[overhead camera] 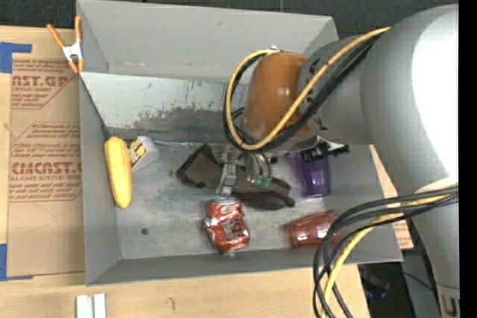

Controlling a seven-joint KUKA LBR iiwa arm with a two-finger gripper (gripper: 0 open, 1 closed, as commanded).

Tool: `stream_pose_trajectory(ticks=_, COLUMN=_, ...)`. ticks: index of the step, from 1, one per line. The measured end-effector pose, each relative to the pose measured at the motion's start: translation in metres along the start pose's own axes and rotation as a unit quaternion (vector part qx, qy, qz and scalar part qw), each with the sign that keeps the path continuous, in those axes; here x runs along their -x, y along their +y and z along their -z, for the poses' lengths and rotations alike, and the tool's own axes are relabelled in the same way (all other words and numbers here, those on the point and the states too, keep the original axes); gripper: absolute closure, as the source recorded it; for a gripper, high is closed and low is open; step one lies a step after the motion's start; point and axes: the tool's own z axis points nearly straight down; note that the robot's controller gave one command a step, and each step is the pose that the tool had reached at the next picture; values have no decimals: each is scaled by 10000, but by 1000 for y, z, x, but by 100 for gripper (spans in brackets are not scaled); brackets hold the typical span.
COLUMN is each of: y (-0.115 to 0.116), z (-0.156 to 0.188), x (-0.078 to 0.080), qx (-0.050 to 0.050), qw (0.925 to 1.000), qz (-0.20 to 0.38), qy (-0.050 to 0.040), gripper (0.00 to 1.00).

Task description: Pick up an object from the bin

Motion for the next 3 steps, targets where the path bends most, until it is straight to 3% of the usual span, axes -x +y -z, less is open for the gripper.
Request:
stream_pose_trajectory(ticks=1, y=0, z=0, x=0, qx=1, qw=10000, qz=0, qy=0, gripper=100)
stream_pose_trajectory(ticks=2, y=-6, z=61, x=-3, qx=-12, qw=9999, qz=109, qy=44, gripper=100)
stream_pose_trajectory(ticks=3, y=-18, z=99, x=8, qx=0, qw=10000, qz=-92, qy=10, gripper=100)
